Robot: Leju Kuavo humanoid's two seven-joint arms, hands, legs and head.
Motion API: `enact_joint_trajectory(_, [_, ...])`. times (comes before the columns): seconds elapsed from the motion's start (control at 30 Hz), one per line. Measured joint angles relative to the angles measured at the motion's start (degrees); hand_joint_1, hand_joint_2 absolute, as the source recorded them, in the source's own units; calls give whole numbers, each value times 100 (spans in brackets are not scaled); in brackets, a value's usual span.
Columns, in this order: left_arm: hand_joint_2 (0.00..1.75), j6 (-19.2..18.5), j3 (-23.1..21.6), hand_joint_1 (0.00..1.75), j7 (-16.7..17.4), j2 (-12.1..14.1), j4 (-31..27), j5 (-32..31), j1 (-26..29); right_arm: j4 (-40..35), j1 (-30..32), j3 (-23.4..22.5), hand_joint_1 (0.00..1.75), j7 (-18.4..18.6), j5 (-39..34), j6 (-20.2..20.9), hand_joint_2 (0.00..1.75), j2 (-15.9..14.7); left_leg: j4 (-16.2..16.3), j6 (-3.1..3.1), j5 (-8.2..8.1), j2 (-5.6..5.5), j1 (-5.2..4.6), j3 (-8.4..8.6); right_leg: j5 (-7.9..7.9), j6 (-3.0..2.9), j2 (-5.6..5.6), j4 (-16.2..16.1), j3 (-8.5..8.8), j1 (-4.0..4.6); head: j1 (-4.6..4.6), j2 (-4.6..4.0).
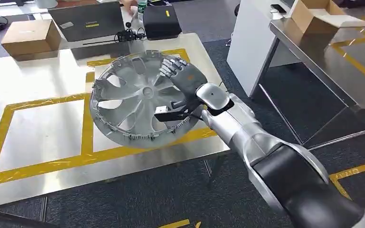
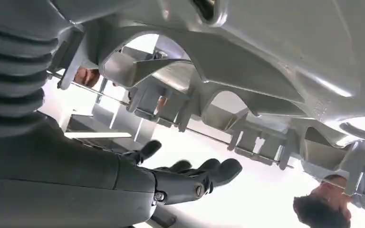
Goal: Take the parts from the cabinet and place them on the table.
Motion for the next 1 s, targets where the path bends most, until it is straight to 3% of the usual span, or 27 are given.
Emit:
enact_joint_trajectory(0.23, [0, -127, 0, 0, -2, -9, 2, 33, 31, 26, 1, 0, 0, 15, 37, 90, 0, 2, 0, 0, 0, 0, 0, 1, 0, 0, 0, 0, 0, 0, 0, 0])
enact_joint_trajectory(0.37, [0, -240, 0, 0, 2, -39, 4, 16, 50, 57, 7, -187, 0, -203, -472, 447, 0, 4, 0, 0, 0, 2, 0, -1, 0, 0, 1, 0, -2, -1, 0, 0])
enact_joint_trajectory(0.57, [0, -378, -37, 0, 33, -81, 11, -44, 76, 122, -197, -264, 0, 401, 98, 896, 0, 9, 0, 0, 0, 1, -1, 0, 0, 0, 1, 0, -1, -1, 0, 0])
enact_joint_trajectory(0.67, [0, -371, -37, 0, 35, -101, 13, 39, 110, 186, -208, -267, 0, 739, 0, 729, 0, 0, 0, 0, 0, 2, -1, -1, 0, 0, 1, 0, -4, -1, 0, 0])
enact_joint_trajectory(0.77, [0, -332, -37, 0, 107, -101, 17, 50, 157, 190, -225, -295, 0, 839, -2, 496, 0, -15, 0, 0, -1, 11, -1, 1, 0, 0, 6, 0, -5, -1, 0, 0])
enact_joint_trajectory(0.9, [0, -312, -37, 0, 330, -98, 15, 24, 187, 234, -187, -356, 0, 628, -383, 390, 0, -28, 0, 0, -1, 11, -1, -2, 0, 0, 6, -1, -7, 0, 0, 0])
enact_joint_trajectory(0.97, [0, -295, -37, 0, 404, -98, 17, -15, 196, 234, -128, -600, 0, 498, -700, 256, 0, -28, 0, 0, -1, 11, -1, -4, 0, 0, 5, 0, -8, -1, 0, 0])
enact_joint_trajectory(1.0, [0, -288, -37, 0, 424, -94, 15, -50, 197, 234, -142, -691, 0, 555, -476, 359, 0, -28, 0, 0, -1, 7, -1, -3, 0, 0, 4, 0, -5, -1, -2, 0])
